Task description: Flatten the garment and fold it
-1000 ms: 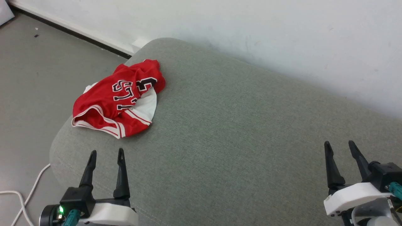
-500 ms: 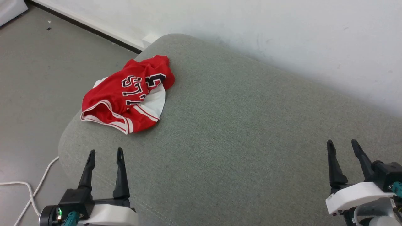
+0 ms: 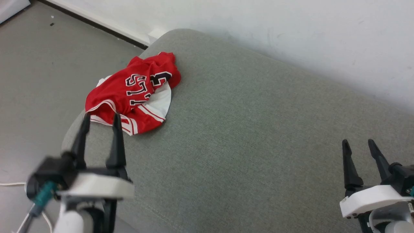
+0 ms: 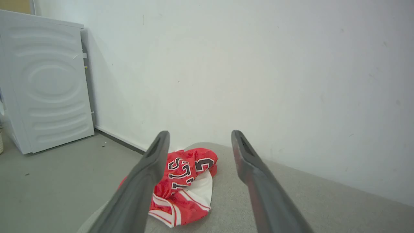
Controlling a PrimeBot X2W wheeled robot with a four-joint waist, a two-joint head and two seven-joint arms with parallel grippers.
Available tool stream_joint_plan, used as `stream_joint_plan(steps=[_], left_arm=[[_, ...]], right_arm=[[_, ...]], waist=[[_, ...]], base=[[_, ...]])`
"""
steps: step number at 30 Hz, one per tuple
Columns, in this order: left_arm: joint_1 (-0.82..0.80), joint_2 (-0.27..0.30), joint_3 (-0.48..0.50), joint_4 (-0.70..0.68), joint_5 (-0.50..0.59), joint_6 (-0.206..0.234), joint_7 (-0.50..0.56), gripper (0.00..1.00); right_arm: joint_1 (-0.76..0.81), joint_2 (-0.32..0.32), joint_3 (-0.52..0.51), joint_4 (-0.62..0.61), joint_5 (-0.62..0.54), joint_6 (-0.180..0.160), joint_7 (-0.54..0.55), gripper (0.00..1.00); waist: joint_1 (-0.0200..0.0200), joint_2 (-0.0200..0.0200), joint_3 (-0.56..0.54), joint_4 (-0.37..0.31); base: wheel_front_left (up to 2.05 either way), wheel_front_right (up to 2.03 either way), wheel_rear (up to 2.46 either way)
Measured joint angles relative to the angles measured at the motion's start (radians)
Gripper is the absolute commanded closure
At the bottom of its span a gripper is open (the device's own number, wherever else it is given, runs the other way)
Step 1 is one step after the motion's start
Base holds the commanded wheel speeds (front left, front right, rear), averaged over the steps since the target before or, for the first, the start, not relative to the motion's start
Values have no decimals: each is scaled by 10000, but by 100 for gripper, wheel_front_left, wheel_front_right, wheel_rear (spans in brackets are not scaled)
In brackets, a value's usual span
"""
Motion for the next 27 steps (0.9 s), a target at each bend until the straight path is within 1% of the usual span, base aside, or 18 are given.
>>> stream_joint_plan(steps=[3, 5, 8, 9, 10, 13, 17, 20, 22, 24, 27], left_arm=[[-1195, 263, 104, -435, -376, -192, 784, 0], [-2054, 694, 105, -493, -353, -430, 1352, 0], [-3420, 1315, 199, -94, -357, -683, 2088, 0], [-3867, 1411, 307, 115, -449, -734, 2242, 0], [-4325, 1536, 366, 382, -523, -786, 2393, 0], [-5508, 2057, 466, 1400, -800, -1124, 2936, 0], [-6729, 2708, 523, 2997, -1557, -1507, 3910, 0], [-7535, 3164, 460, 4195, -1885, -1636, 4330, 0], [-7911, 3444, 403, 4876, -2065, -1647, 4539, 0], [-8170, 3739, 113, 5549, -2197, -1720, 4817, 0], [-8437, 3944, -343, 6314, -2650, -1728, 5225, 0]], right_arm=[[-13, 0, -56, -217, -92, 0, 134, 0], [-47, 0, -67, -385, -176, 0, 232, 0], [-104, 6, -67, -752, -372, 0, 422, 0], [-132, 8, -42, -920, -453, 0, 525, 0], [-181, 6, -19, -1114, -539, 0, 616, 0], [-335, 6, 130, -1678, -796, 0, 940, 0], [-506, 13, 307, -2414, -1133, 0, 1388, 0], [-526, 12, 405, -2880, -1317, 0, 1745, 0], [-545, 13, 523, -3127, -1400, -2, 1948, 0], [-555, 19, 587, -3367, -1522, -2, 2150, 0], [-569, 23, 631, -3716, -1791, -2, 2426, 0]], waist=[[0, 0, 186, 55], [1, 0, 340, 82], [1, 0, 607, 98], [0, 0, 705, 96], [1, 0, 812, 85], [2, 0, 1134, 6], [2, 0, 1557, -228], [2, 0, 1879, -443], [3, 0, 2093, -606], [2, 0, 2314, -771], [2, 0, 2670, -990]], base=[[0, 0, 0], [0, 0, 0], [0, 0, 0], [0, 0, 0], [0, 0, 0], [0, 0, 0], [0, 0, 0], [0, 0, 0], [0, 0, 0], [0, 0, 0], [0, 0, 0]])
